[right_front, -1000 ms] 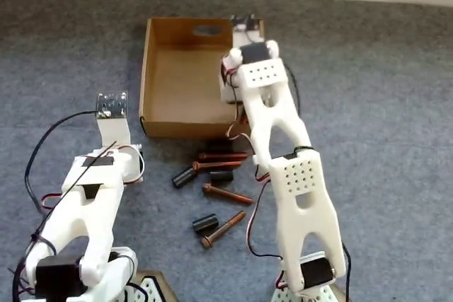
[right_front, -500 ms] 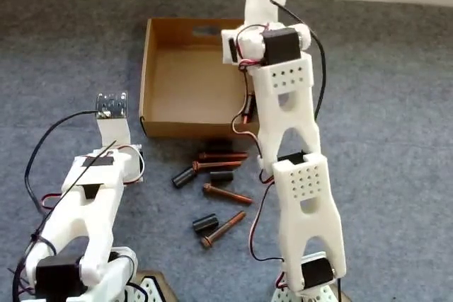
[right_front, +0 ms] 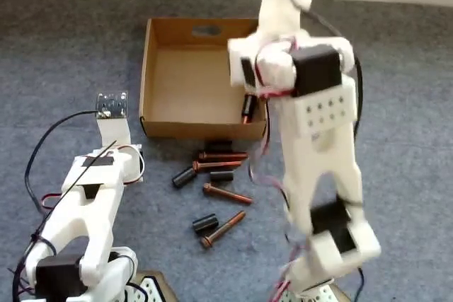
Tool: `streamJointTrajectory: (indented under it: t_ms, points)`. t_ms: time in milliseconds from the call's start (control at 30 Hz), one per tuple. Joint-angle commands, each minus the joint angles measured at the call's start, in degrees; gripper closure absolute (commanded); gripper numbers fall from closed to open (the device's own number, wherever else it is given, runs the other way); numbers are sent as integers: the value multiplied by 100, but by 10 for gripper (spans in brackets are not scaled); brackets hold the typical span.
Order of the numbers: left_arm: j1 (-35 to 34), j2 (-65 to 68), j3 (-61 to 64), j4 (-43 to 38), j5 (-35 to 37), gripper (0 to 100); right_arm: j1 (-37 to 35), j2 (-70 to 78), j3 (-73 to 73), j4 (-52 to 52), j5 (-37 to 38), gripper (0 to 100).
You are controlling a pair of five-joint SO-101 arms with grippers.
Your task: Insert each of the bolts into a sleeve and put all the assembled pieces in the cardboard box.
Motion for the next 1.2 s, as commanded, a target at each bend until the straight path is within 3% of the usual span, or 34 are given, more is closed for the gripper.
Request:
streamJointTrajectory:
  t_ms: [0,267,400,633,900,1167]
  points:
    - [84,13,-312,-88,-26,990,-127,-1349,2536,-505,193,901]
    - [-374,22,-356,-141,-9,990,-778,-3486,7248,-2589,1582,892]
    - [-892,22,-391,-220,299,990,-1349,-4119,8664,-3064,2013,799]
    - [-1525,22,-409,-229,1187,989,-2519,-4207,9701,-3635,2585,783]
    - [-2167,31,-374,-431,2136,989,-3169,-4198,10079,-4303,2752,783]
    - [-2158,31,-365,-440,2136,989,-3284,-3187,9938,-4602,2752,783]
